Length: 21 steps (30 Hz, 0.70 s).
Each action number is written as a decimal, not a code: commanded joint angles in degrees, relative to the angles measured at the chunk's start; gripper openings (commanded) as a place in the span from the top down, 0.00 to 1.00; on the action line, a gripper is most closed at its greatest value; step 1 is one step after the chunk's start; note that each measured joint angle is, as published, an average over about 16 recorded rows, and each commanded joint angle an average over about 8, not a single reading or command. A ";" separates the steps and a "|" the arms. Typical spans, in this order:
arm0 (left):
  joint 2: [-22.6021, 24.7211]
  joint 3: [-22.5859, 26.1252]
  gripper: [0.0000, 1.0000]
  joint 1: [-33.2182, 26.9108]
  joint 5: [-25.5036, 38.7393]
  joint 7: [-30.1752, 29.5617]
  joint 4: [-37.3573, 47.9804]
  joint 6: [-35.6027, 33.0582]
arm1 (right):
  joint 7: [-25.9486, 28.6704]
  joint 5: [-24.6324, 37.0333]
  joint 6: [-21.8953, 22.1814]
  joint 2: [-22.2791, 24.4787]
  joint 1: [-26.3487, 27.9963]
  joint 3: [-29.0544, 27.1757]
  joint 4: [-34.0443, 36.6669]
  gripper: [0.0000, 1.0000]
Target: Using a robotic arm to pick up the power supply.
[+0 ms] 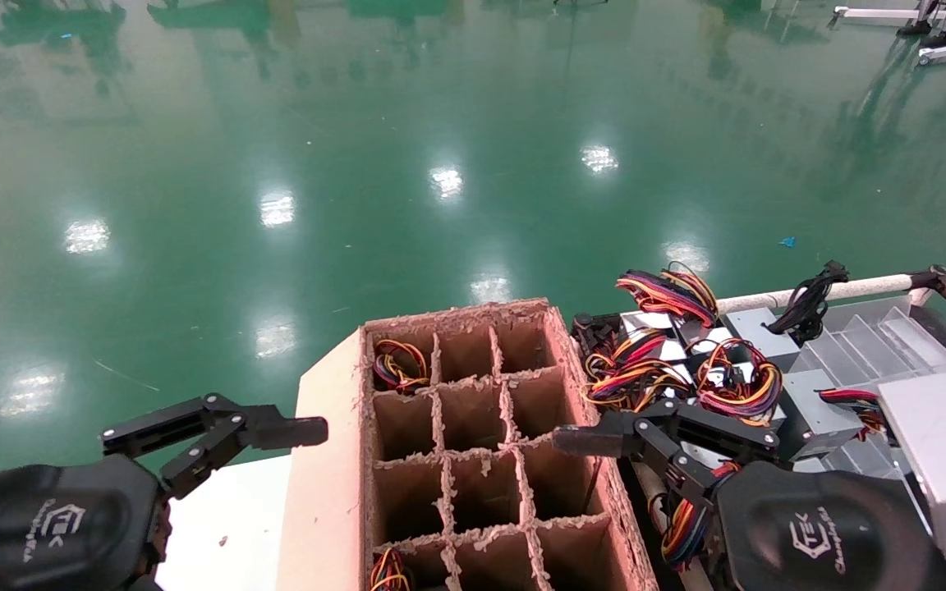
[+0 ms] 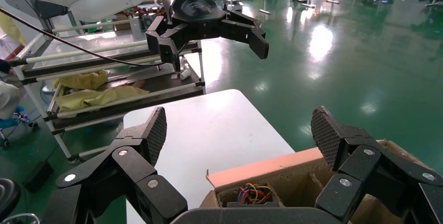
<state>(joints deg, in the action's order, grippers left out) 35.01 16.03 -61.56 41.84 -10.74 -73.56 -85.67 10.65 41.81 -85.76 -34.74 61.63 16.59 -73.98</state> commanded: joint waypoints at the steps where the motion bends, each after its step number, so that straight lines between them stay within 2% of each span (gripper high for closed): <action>1: 0.00 0.00 0.00 0.00 0.00 0.00 0.00 0.00 | 0.00 0.00 0.00 0.00 0.00 0.00 0.00 0.00; 10: 0.00 0.00 0.01 0.00 0.00 0.00 0.00 0.00 | 0.00 0.00 0.00 0.00 0.00 0.00 0.00 0.00; 18: 0.00 0.00 0.99 0.00 0.00 0.00 0.00 0.00 | 0.00 0.00 0.00 0.00 0.00 0.00 0.00 0.00; 21: 0.00 0.00 1.00 0.00 0.00 0.00 0.00 0.00 | 0.00 0.00 0.00 0.00 0.00 0.00 0.00 0.00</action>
<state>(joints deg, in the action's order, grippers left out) 35.01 16.03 -61.56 41.84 -10.74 -73.56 -85.67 10.65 41.81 -85.76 -34.74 61.63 16.59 -73.98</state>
